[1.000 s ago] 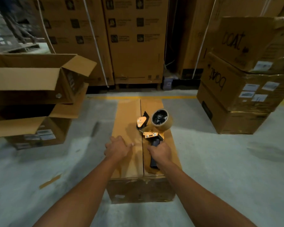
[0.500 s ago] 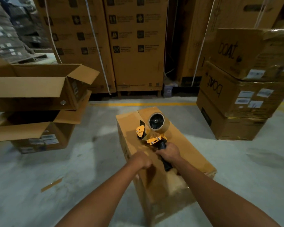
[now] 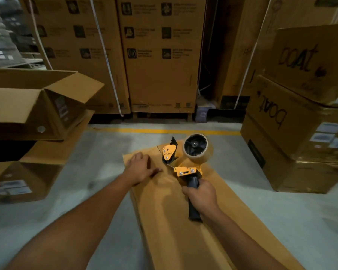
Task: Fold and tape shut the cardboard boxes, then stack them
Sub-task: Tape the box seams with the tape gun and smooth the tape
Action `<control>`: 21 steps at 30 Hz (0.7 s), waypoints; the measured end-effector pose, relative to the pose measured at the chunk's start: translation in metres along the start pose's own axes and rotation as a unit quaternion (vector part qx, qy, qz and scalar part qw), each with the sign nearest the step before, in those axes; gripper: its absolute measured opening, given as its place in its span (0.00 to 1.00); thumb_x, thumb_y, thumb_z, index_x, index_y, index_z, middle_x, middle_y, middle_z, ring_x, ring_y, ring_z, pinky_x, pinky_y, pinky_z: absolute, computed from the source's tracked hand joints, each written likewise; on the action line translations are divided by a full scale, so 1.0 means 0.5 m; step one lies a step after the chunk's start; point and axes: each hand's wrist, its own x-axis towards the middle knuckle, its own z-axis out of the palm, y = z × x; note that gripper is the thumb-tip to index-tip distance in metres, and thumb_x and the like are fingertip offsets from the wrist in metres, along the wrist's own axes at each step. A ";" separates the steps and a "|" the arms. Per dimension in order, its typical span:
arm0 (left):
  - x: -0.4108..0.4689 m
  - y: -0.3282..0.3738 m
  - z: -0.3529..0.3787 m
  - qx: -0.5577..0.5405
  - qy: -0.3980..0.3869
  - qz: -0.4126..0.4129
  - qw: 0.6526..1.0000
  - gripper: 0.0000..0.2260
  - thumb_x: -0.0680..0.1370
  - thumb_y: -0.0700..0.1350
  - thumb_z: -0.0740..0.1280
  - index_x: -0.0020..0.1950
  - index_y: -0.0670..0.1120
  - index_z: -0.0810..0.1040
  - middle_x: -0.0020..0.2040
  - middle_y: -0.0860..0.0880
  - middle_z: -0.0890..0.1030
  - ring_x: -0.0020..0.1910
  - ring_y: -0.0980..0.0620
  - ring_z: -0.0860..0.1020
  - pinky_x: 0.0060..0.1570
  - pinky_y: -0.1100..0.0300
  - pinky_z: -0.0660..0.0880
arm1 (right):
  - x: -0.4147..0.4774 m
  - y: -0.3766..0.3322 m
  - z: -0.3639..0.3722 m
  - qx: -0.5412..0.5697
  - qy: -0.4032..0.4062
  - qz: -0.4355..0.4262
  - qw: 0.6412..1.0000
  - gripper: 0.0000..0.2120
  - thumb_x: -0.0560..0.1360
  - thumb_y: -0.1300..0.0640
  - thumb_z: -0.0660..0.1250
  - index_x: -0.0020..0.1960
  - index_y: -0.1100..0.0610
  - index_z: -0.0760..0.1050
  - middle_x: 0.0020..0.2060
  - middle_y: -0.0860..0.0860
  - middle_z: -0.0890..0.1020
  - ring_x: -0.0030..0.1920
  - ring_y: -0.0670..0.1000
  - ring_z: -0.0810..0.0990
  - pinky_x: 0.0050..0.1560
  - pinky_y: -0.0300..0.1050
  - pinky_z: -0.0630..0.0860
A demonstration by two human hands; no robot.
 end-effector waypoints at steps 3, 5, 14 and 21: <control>0.066 -0.042 0.003 0.025 0.000 0.010 1.000 0.39 0.74 0.74 0.54 0.77 0.51 0.61 0.76 0.39 0.63 0.75 0.40 0.61 0.75 0.44 0.54 | 0.020 0.010 0.023 -0.030 -0.012 -0.004 0.999 0.09 0.68 0.52 0.76 0.41 0.53 0.76 0.38 0.51 0.81 0.39 0.52 0.80 0.34 0.47 0.74; 0.082 -0.055 0.005 0.039 0.016 0.020 0.999 0.34 0.77 0.71 0.55 0.76 0.53 0.60 0.71 0.40 0.68 0.71 0.39 0.65 0.71 0.45 0.59 | 0.030 0.012 0.029 -0.041 -0.021 -0.009 0.999 0.10 0.68 0.51 0.76 0.41 0.53 0.76 0.37 0.51 0.82 0.38 0.52 0.80 0.33 0.46 0.74; -0.133 -0.111 0.010 0.139 0.018 -0.131 0.981 0.38 0.77 0.73 0.43 0.78 0.50 0.56 0.70 0.38 0.68 0.69 0.38 0.67 0.64 0.45 0.67 | -0.044 -0.018 0.028 -0.076 -0.071 -0.026 0.994 0.09 0.68 0.55 0.75 0.41 0.55 0.76 0.35 0.52 0.82 0.37 0.50 0.80 0.34 0.46 0.77; -0.451 -0.149 -0.004 0.091 -0.099 -0.267 0.954 0.44 0.75 0.75 0.46 0.81 0.47 0.44 0.75 0.37 0.65 0.71 0.37 0.68 0.64 0.44 0.72 | -0.213 -0.041 0.030 -0.188 -0.138 -0.087 0.969 0.13 0.70 0.51 0.76 0.48 0.53 0.74 0.37 0.49 0.78 0.38 0.48 0.77 0.40 0.47 0.78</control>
